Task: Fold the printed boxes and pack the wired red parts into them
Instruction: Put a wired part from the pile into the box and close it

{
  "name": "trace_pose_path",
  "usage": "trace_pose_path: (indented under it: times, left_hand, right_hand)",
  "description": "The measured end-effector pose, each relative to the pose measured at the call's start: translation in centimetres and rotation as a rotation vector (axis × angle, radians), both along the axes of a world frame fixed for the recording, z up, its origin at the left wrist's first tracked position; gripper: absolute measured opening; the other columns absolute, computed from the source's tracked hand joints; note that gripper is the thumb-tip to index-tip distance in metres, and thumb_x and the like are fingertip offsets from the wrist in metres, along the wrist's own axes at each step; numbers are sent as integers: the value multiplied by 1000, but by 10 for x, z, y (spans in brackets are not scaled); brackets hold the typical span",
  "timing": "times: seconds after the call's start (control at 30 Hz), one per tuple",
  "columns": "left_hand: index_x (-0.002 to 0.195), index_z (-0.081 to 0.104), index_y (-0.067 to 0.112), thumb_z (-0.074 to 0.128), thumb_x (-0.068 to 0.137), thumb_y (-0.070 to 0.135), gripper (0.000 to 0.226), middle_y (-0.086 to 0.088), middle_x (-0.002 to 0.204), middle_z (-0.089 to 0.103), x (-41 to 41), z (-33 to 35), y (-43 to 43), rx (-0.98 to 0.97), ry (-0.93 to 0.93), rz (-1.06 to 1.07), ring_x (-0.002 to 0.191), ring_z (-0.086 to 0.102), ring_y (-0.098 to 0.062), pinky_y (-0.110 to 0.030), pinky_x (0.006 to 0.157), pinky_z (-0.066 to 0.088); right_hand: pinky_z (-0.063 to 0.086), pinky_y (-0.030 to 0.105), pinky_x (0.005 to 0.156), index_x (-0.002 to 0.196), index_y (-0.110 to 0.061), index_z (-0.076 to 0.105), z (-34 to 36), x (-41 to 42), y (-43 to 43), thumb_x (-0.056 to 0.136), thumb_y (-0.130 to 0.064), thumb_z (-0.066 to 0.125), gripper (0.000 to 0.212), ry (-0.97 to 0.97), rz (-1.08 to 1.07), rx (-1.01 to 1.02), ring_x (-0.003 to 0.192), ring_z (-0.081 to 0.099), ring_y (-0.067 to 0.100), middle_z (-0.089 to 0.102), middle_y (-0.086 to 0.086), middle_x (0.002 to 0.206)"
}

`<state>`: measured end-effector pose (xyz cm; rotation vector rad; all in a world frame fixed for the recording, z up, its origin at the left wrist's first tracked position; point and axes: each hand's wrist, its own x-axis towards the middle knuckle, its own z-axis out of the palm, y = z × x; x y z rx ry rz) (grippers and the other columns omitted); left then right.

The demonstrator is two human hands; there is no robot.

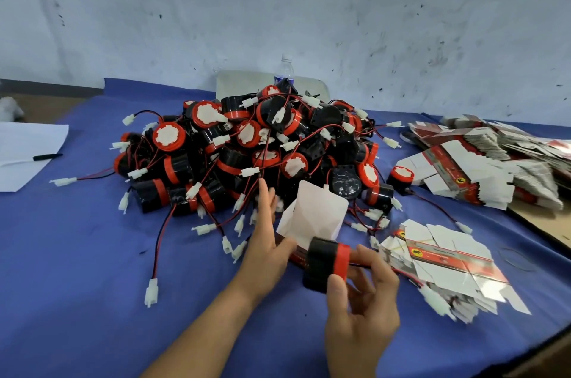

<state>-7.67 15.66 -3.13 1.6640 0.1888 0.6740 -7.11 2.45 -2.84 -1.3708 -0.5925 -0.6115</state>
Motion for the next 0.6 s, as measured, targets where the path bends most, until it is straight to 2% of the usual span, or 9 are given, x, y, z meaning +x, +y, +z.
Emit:
trace_pose_path:
  times: [0.1,0.23,0.37,0.43,0.53,0.6]
  left_hand:
    - [129,-10,67,62,81,23,97,15,154,13,6,-1,1,-77,32,-45,142,14,4,-5,100,29]
    - [130,-16,64,65,88,6,108,9,160,13,9,-5,7,17,96,-83,141,23,3,-7,98,35]
    - [134,-17,64,75,81,22,114,19,157,15,8,-2,4,109,97,-106,129,21,25,-1,97,32]
    - [134,-16,66,80,73,34,118,19,156,20,6,2,0,124,112,-107,130,27,20,-12,105,34]
    - [133,-15,69,81,58,52,123,14,140,47,2,3,-4,167,130,-51,124,47,-4,-38,107,40]
    - [134,-16,69,83,52,59,129,9,129,55,0,0,-6,179,168,-68,119,54,-8,-41,105,43]
  right_hand:
    - [50,9,69,114,-57,51,0,1,1,78,-38,58,41,2,29,-76,78,66,10,63,-18,103]
    - [48,10,64,106,-59,53,4,3,1,79,-40,54,33,88,31,-21,78,64,6,62,-24,99]
    - [44,2,67,105,-61,52,8,4,0,84,-38,46,32,94,11,-5,83,60,-11,60,-35,100]
    - [48,7,69,108,-58,52,8,5,1,87,-39,44,29,115,34,-7,87,59,-12,60,-36,102]
    - [52,17,70,110,-40,53,6,6,1,88,-40,45,24,155,36,27,89,61,-8,62,-32,104]
    - [49,11,71,111,-37,53,5,8,0,89,-39,46,24,156,9,38,89,62,-8,63,-29,103]
